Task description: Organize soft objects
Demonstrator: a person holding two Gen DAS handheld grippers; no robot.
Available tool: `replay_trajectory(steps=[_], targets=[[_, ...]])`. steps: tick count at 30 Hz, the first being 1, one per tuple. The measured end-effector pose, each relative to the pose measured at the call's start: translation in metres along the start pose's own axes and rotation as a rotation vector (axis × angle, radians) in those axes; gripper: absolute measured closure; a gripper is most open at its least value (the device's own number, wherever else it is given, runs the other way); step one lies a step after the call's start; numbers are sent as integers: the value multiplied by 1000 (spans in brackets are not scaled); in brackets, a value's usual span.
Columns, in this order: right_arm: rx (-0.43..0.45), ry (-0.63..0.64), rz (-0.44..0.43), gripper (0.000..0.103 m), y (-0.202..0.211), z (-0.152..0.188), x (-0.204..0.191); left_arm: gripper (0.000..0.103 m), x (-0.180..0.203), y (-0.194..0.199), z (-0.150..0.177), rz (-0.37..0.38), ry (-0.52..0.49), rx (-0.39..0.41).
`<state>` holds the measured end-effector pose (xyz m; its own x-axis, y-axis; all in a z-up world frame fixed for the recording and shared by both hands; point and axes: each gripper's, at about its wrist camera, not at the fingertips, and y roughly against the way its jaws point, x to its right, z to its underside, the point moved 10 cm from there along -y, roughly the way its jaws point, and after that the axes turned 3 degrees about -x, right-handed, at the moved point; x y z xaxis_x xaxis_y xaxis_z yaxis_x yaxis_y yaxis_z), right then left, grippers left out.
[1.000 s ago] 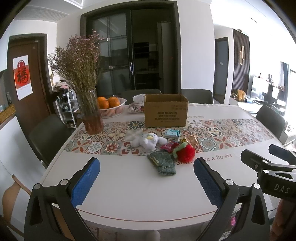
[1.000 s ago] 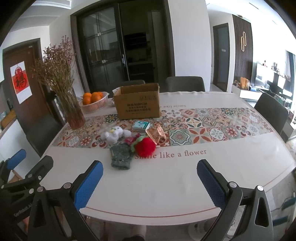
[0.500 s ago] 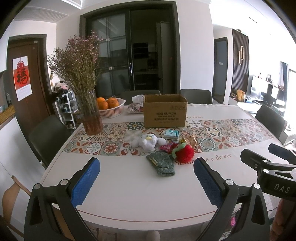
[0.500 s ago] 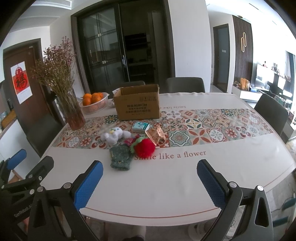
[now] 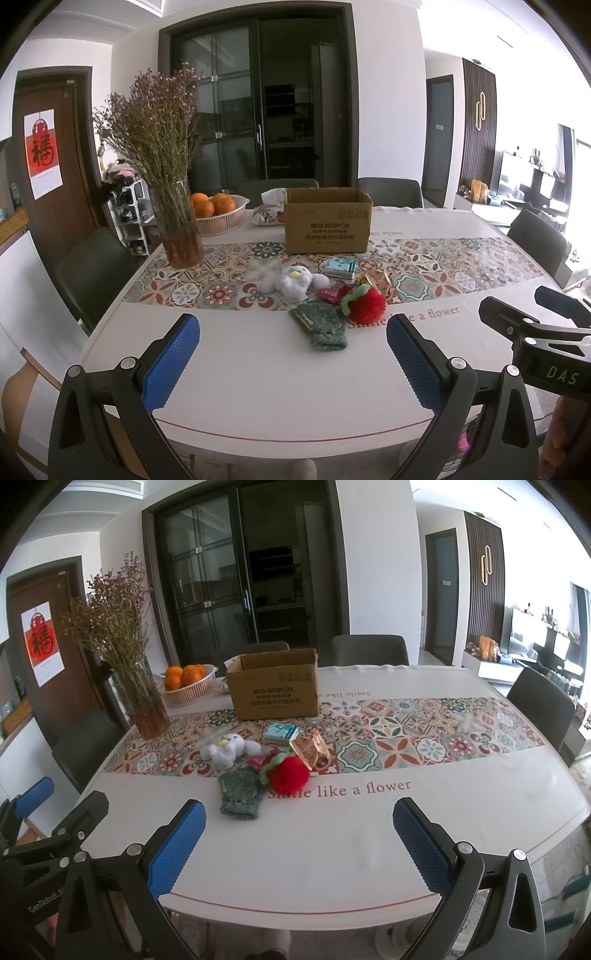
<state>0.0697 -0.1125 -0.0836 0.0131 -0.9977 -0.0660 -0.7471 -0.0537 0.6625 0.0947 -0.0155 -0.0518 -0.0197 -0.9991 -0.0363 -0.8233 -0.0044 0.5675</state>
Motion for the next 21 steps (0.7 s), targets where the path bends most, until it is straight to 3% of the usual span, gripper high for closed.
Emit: replay_trajectory(steps=[21], targets=[[-7,-1,1,1,-2,0,0,0,3,-3,-3,13,7,-6]])
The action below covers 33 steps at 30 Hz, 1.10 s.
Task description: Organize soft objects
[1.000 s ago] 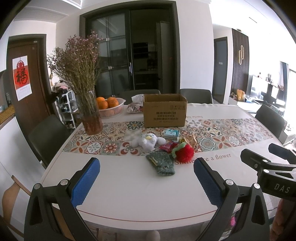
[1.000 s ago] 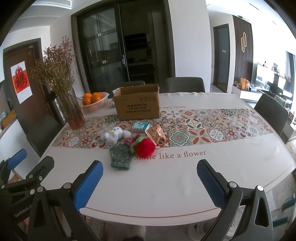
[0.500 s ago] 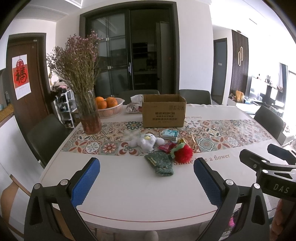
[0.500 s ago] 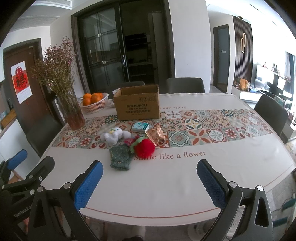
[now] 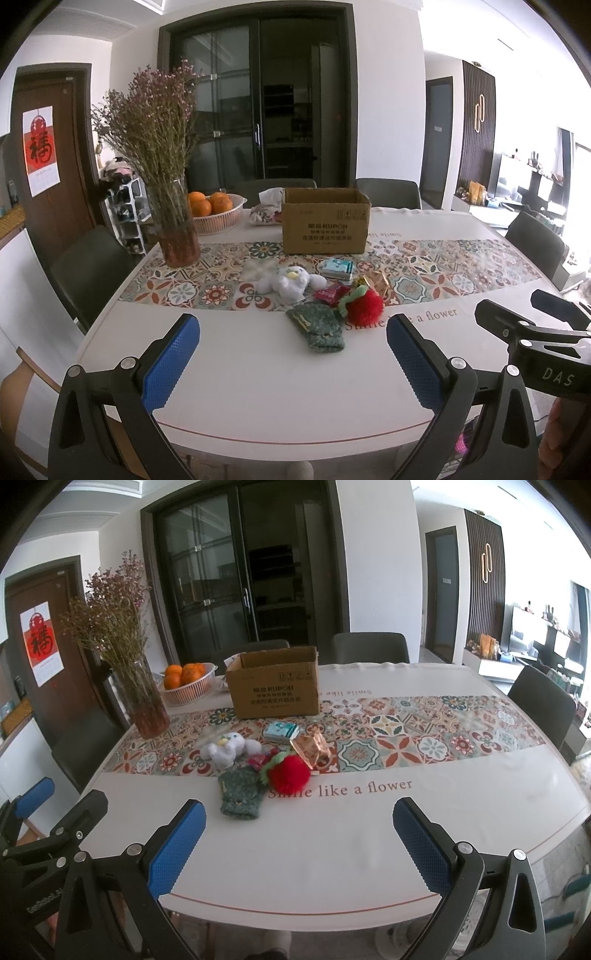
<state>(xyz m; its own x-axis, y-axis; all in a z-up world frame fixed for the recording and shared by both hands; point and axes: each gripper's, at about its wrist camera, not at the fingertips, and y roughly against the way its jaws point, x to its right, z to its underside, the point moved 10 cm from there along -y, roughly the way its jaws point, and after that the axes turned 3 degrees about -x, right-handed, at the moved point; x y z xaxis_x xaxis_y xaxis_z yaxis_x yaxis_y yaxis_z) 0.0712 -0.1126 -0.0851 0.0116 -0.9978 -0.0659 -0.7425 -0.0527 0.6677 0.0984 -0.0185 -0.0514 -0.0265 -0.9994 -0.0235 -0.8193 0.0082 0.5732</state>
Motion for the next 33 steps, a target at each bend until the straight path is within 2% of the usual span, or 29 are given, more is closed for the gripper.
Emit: replay_trajectory(steps=[6,14,26,33], targets=[[-13,-5,-4,1,-7,0,0,0,-2,-14,1,17,1,-28],[-78,-22,-23,1,-39,2,-3,0,-3,-57,10,53,-5,-124],[-222,-13,-51,6,-131,-4,-17,1,-3,-161,20,160,-100,-312],[-297,-57,-74,15,-186,-4,-24,6,-1,-210,33,237,-68,-433]])
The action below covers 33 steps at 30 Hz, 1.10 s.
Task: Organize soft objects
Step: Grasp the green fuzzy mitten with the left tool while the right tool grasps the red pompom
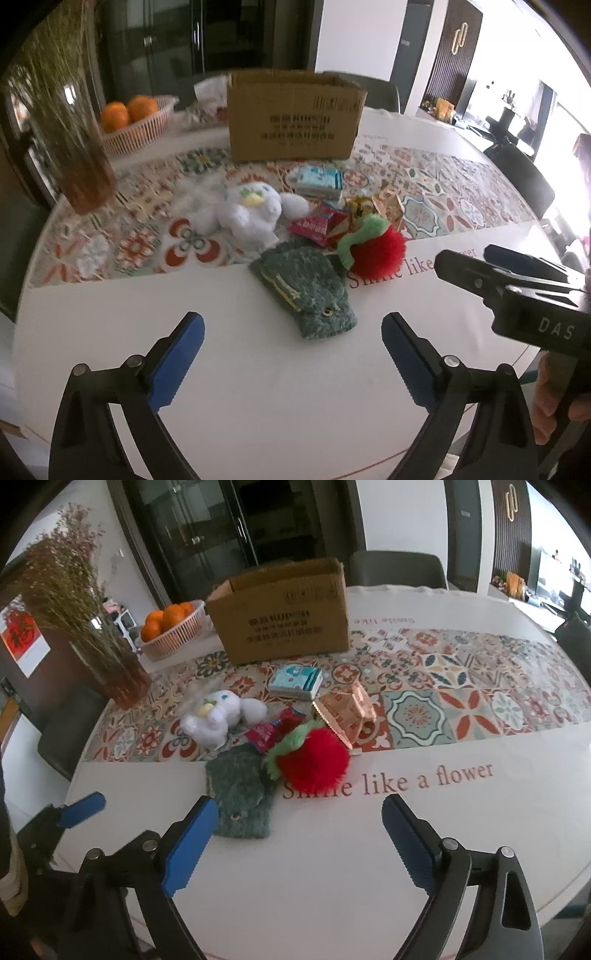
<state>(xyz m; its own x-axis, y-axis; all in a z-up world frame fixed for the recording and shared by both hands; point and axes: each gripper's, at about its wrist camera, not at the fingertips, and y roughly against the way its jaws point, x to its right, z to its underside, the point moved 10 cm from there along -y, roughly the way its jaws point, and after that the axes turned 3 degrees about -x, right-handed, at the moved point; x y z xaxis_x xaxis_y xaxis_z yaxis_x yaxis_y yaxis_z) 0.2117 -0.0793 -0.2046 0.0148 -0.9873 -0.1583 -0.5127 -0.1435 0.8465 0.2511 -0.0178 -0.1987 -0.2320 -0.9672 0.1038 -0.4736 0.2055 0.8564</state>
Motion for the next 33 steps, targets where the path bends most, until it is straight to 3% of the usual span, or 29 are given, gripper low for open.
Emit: replay_trajectory(steps=[7,11,24,33], targets=[[-50,-50,-50,20,-38,-14,4,9,1,-38,-6,61,80,-70],[-103,-66,-111,26,-64,-19,6,10,4,-58,-6,59,133,-104],[-285,-91,-237,36,-131,-17,21,10,12,-112,-1,-77,159,-167],[-322,-64,-274,42,-156,-25,14,19,6,-136,0,-142,205,-204]])
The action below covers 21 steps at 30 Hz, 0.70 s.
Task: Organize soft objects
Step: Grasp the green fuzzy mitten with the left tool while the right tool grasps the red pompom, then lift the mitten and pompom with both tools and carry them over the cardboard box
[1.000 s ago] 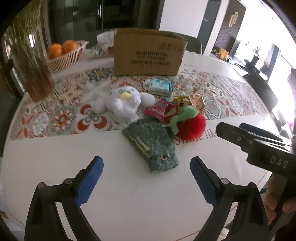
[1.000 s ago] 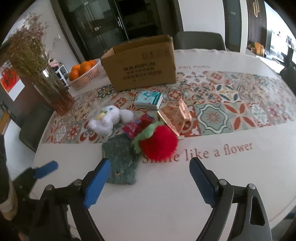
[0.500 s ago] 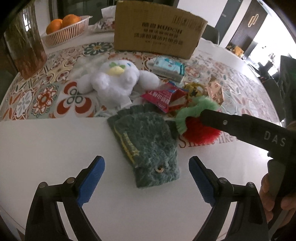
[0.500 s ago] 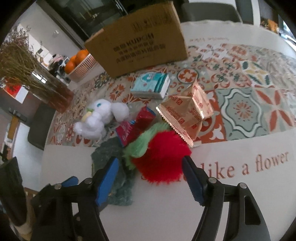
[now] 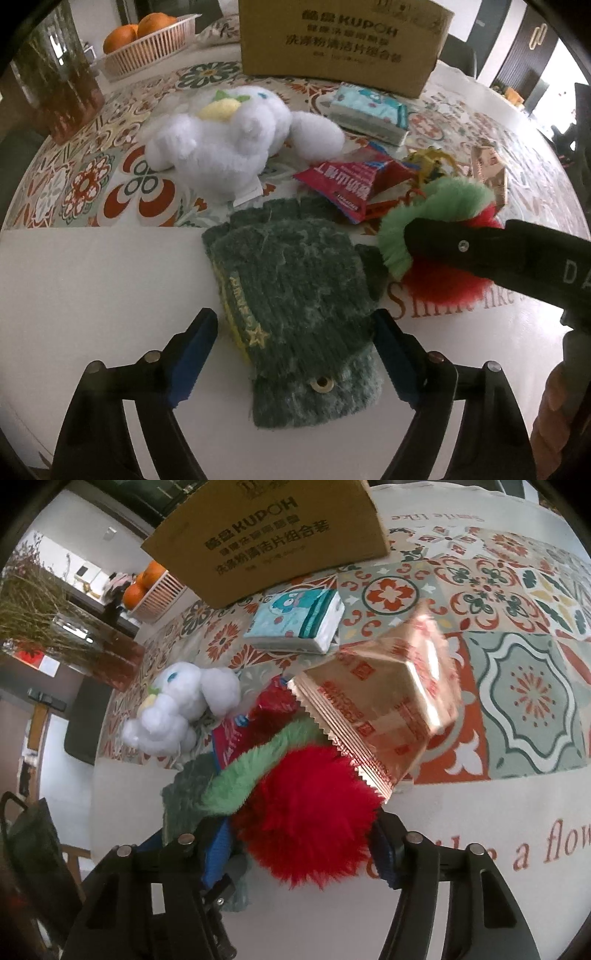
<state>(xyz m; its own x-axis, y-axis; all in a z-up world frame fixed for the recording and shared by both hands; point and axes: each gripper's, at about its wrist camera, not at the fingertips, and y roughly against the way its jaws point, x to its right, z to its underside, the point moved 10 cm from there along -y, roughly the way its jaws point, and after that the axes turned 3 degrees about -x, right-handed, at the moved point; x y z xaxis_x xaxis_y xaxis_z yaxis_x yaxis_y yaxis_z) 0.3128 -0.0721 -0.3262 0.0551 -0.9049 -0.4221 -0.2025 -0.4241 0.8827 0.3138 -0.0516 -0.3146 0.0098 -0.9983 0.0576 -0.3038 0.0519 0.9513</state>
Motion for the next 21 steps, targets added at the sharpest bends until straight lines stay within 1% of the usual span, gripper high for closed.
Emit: replay_trajectory(steps=[2,3,5,7,9,10,11,14,21], targets=[[1,12,1,44,-3,-3,-2,24,1,-1,-1,6,18,6],[2,14,-3,47,-5,-5,-3,25,1,-1,-2,9,26,9],[7,17,-9,53,-7,-9,-3,38,2,1,-2,19,34,16],[9,18,-17,60,-7,-10,-2,46,3,3,-3,31,40,26],[11,20,-18,62,-5,-8,1,51,3,4,-3,38,45,32],[11,22,-18,64,-4,-8,1,58,2,5,-3,46,50,33],[14,27,-17,64,-3,-6,2,67,1,6,-3,50,55,35],[22,48,-8,65,2,-4,1,77,-3,10,-1,71,71,40],[48,115,-1,65,16,8,-17,83,-6,27,4,109,70,75]])
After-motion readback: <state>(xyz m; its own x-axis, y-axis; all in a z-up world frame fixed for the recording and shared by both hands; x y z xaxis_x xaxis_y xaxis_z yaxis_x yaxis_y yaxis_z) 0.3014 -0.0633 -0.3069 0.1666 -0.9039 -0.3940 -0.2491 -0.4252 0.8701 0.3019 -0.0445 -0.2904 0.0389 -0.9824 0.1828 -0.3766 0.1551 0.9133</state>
